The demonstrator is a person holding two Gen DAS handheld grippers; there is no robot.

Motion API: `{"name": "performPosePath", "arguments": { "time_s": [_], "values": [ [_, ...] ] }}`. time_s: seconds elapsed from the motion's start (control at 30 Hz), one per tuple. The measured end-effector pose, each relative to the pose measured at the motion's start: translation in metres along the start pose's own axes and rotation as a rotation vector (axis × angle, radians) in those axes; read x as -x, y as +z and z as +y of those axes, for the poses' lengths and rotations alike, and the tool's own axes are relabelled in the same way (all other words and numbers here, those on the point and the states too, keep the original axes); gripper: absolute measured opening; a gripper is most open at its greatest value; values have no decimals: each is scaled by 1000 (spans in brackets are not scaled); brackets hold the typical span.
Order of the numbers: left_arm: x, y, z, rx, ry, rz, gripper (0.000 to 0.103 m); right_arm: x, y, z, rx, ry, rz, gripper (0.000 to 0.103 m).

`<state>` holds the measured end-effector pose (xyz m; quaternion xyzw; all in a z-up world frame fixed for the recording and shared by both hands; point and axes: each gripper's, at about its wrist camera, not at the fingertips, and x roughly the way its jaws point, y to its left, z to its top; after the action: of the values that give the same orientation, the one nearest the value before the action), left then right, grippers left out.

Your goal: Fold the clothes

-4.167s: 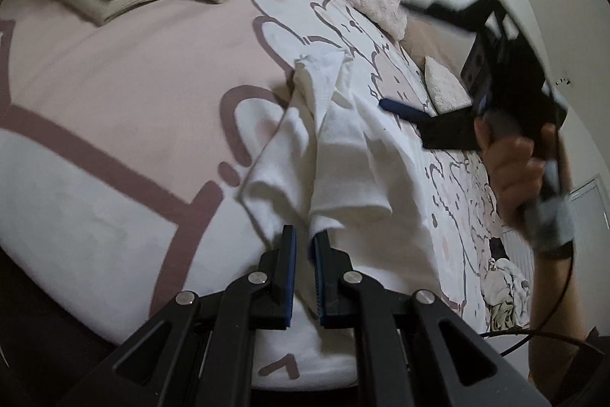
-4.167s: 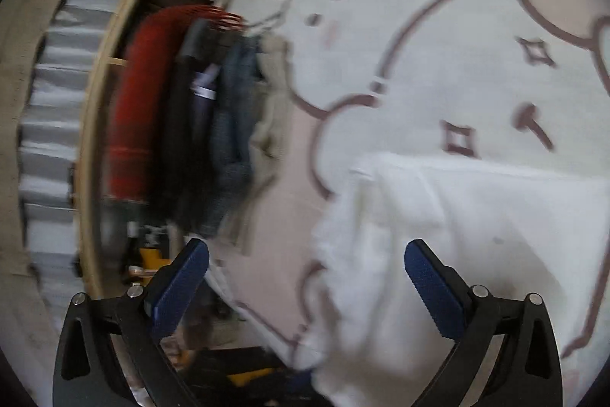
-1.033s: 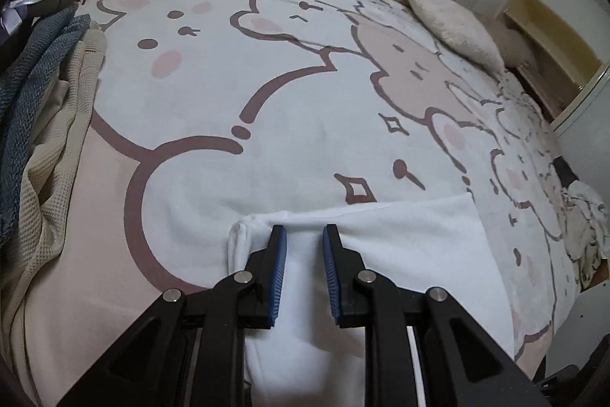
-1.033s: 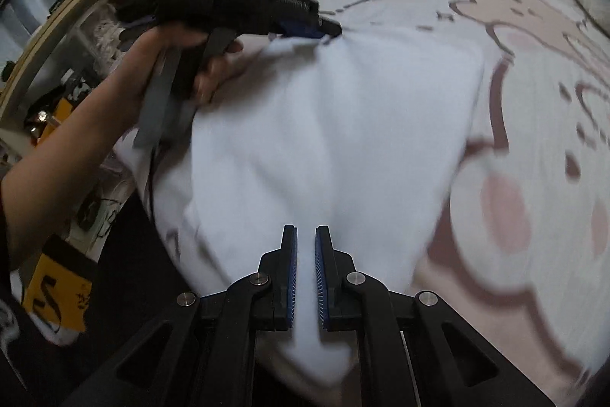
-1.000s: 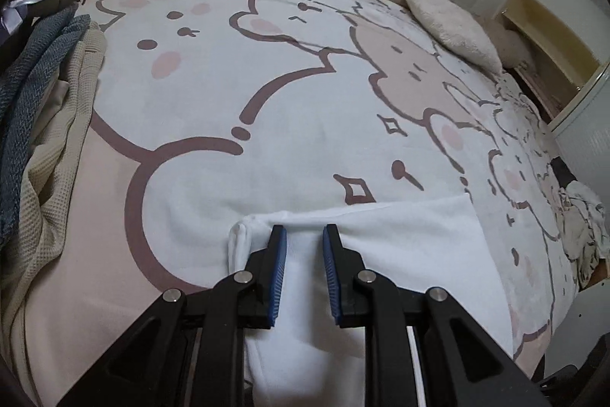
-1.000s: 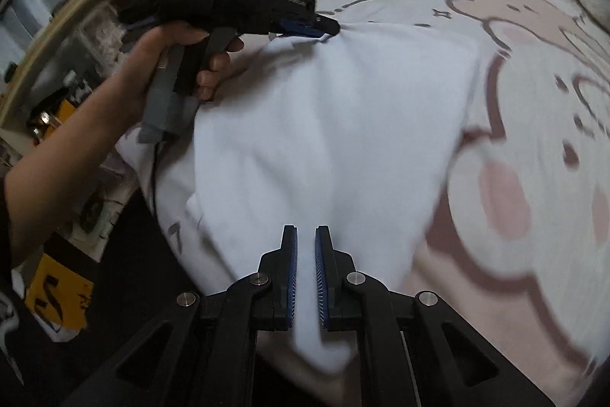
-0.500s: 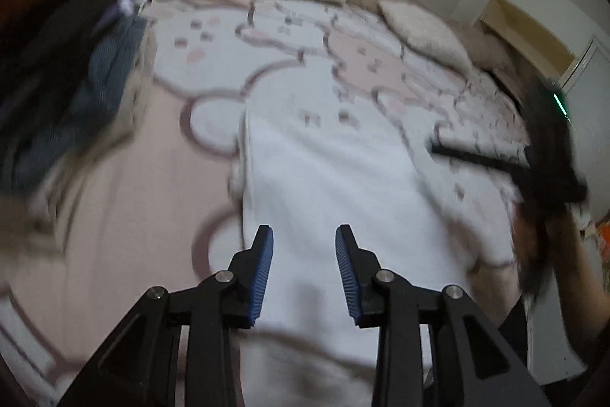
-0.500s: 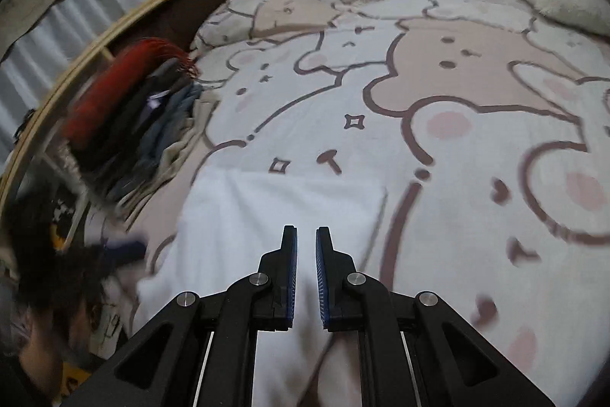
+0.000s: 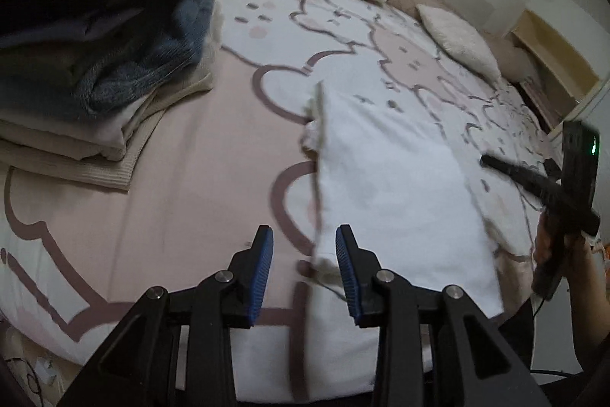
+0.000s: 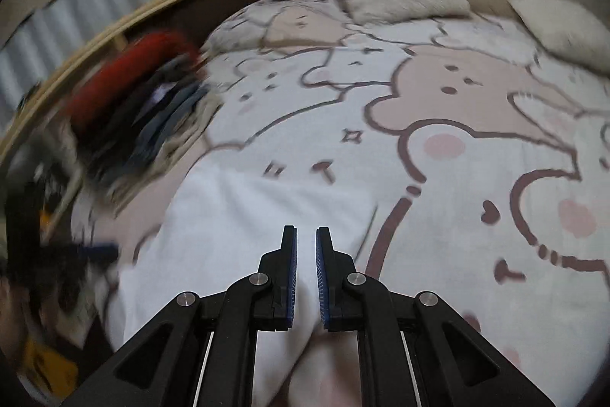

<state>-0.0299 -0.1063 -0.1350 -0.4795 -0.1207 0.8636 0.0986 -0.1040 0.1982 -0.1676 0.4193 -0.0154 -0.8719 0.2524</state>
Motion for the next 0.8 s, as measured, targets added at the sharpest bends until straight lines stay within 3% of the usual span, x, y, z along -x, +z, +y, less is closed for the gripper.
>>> {"name": "performPosePath", "arguments": {
  "time_s": [0.1,0.17,0.23,0.3,0.37,0.5,0.53,0.57,0.6,0.63,0.67,0.8],
  "values": [
    [6,-10,-27,-71,-45,-17,34,4,-22,0,36,-94,117,9],
    [7,-15,-44,-116,-89,-19,36,6,-38,-8,24,-129,149,9],
    [3,-19,-62,-146,-137,-12,44,0,-59,-20,-23,-135,200,9],
    [-9,-22,-80,-173,-171,6,44,0,-75,-32,-69,-119,212,9],
    [-19,-25,-94,-195,-188,26,44,6,-85,-35,-82,-107,170,9],
    [-44,-37,-105,-216,-159,75,44,15,-97,-34,-86,-109,123,15],
    [-47,-38,-105,-216,-152,79,44,15,-99,-34,-78,-82,116,25],
    [-49,-40,-105,-214,-152,78,44,16,-101,-33,-69,-52,109,46],
    [-50,-39,-104,-209,-154,77,44,17,-104,-32,-59,-22,102,61],
    [-51,-39,-103,-204,-156,76,44,16,-107,-25,-17,-26,111,90],
    [-50,-39,-102,-200,-159,77,44,15,-111,-17,29,-33,122,103],
    [-50,-41,-100,-192,-164,71,44,9,-123,5,151,-82,138,103]
  ]
}}
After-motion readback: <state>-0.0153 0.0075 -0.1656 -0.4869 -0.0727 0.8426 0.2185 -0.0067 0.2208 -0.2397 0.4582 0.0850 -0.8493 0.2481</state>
